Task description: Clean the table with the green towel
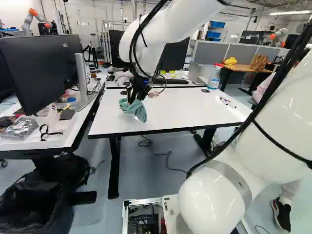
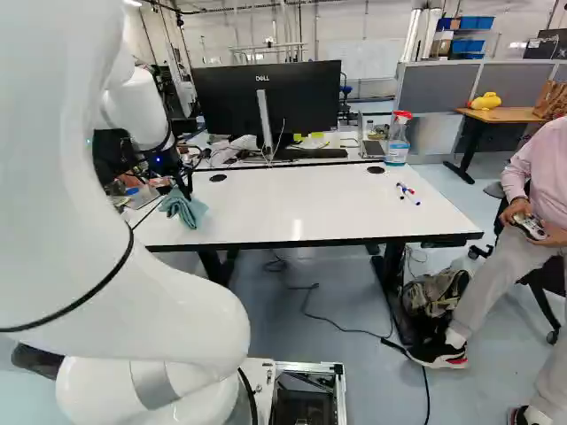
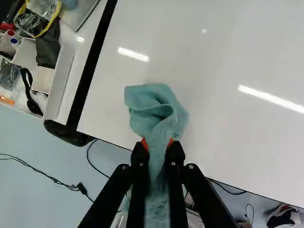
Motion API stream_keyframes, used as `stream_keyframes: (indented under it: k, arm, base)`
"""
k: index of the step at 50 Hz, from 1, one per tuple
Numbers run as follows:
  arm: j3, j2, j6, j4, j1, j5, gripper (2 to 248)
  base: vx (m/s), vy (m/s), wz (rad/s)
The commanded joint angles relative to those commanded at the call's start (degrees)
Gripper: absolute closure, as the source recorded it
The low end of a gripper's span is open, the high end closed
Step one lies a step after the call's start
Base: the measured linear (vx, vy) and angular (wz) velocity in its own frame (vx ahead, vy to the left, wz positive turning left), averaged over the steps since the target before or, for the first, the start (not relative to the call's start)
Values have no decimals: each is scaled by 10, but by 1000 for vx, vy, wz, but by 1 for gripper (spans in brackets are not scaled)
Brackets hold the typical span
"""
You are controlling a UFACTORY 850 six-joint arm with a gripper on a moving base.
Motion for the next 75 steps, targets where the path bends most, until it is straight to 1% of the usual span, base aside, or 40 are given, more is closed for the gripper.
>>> stream_keyframes:
  k: [17,25,30,41,47,75]
  arm:
    - [1,1,0,0,-46,0,203]
    - [-6,-7,0,0,-66,0,203]
    - [-17,-18,0,0,-75,0,203]
    - [-48,-50,0,0,-82,0,203]
    - [-65,-69,0,0,-82,0,203]
    - [-72,-120,0,0,-80,0,203]
  base:
    - [0,0,0]
    - [0,0,0]
    - [0,0,0]
    - [0,0,0]
    - [0,0,0]
    - [0,0,0]
